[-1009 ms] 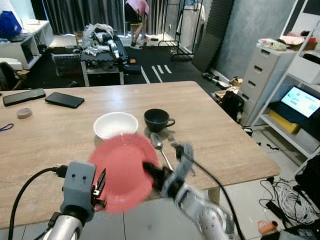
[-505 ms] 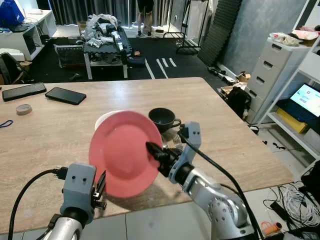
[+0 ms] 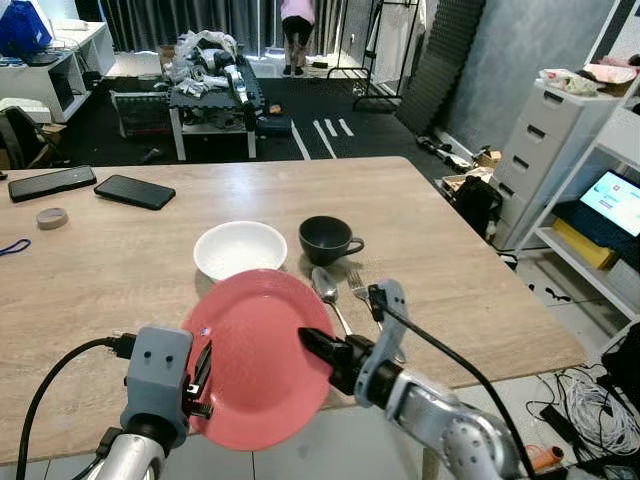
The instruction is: Setting the table
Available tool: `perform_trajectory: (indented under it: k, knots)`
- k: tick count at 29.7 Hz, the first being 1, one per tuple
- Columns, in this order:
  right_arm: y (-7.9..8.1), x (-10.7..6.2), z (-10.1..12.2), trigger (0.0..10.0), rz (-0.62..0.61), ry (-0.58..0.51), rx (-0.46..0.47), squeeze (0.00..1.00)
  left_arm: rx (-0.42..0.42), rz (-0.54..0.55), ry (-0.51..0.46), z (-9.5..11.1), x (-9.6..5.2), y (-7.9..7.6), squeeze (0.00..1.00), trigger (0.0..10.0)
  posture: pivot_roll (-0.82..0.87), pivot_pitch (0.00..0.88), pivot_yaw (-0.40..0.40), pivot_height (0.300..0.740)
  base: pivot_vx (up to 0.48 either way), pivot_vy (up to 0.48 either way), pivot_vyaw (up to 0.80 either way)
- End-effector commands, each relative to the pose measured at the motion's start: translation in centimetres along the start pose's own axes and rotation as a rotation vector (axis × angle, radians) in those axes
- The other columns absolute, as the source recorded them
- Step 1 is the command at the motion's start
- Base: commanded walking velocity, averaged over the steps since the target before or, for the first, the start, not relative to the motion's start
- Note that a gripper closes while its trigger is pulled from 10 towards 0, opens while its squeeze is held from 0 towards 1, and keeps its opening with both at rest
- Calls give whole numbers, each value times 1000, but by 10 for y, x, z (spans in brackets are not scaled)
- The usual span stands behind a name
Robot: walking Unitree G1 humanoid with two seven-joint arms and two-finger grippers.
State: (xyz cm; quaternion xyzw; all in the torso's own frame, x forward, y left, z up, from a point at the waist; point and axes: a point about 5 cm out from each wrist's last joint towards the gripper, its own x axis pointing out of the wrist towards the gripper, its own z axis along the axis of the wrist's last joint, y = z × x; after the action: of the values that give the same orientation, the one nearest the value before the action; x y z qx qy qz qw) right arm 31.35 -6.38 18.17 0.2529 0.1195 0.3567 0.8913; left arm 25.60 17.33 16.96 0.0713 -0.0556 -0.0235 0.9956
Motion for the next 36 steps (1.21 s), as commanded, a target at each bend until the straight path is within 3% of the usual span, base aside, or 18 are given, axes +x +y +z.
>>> perform_trajectory:
  k: [1, 12, 16, 17, 18, 19, 29, 30, 31, 32, 35, 36]
  knots:
    - [-5, 4, -7, 10000, -46, 18, 16, 0, 0, -3, 9, -1, -2, -3, 0, 10000, 119, 149, 14, 740, 0, 0, 0]
    - [-3, 25, -14, 10000, -110, 32, 171, 0, 4, 3, 6, -1, -2, -1, 0, 10000, 126, 139, 10, 740, 0, 0, 0]
    - [-3, 28, -15, 10000, -123, 37, 169, 0, 3, 4, 7, -1, -2, -2, 0, 10000, 129, 138, 7, 740, 0, 0, 0]
    - [-3, 29, -15, 10000, -124, 37, 168, 90, 3, 5, 7, -1, -2, -1, 0, 10000, 129, 138, 7, 740, 0, 0, 0]
    - [-3, 29, -16, 10000, -125, 37, 170, 988, 3, 6, 7, -1, -2, -1, 0, 10000, 129, 138, 7, 740, 0, 0, 0]
    - [-3, 30, -16, 10000, -125, 35, 171, 1000, 3, 7, 7, -1, -2, -1, 0, 10000, 131, 137, 6, 740, 0, 0, 0]
    - [0, 35, -8, 10000, -108, -32, 197, 1000, 3, 5, 7, -2, -2, -1, 0, 10000, 133, 135, 8, 740, 0, 0, 0]
    - [2, 37, -6, 10000, -99, -54, 203, 467, 2, 5, 6, -1, -2, -1, 0, 10000, 134, 136, 8, 740, 0, 0, 0]
    - [3, 38, -5, 10000, -95, -64, 205, 467, 2, 5, 6, -1, -2, -1, 0, 10000, 136, 137, 8, 740, 0, 0, 0]
    - [5, 39, -1, 10000, -83, -102, 208, 0, 2, 5, 6, -1, -2, -1, 0, 10000, 136, 137, 8, 740, 0, 0, 0]
    - [7, 40, 8, 10000, -67, -185, 204, 0, 3, 6, 6, -1, -2, -1, 0, 10000, 136, 138, 8, 740, 0, 0, 0]
    - [7, 39, 12, 10000, -73, -210, 162, 0, 3, 6, 6, -1, -2, -1, 0, 10000, 136, 139, 8, 740, 0, 0, 0]
